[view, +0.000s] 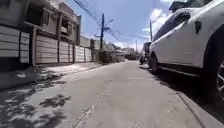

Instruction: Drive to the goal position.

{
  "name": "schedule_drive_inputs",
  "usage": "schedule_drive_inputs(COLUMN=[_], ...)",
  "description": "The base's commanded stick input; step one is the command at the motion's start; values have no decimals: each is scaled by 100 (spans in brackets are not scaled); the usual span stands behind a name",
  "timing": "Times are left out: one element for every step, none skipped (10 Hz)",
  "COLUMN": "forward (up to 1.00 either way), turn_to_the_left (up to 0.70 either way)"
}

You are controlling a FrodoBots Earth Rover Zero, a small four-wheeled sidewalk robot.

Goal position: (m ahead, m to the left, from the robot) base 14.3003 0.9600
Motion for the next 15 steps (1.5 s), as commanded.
schedule_drive_inputs(forward=[100, 100, 100, 100, 100, 100, 100, 100, 100, 100, 100, 100, 100, 100, 100], turn_to_the_left=[-40, -40, 0, 0, 0, 0, 0, 0, 0, 0, 0, 0, -8, -31, -39])
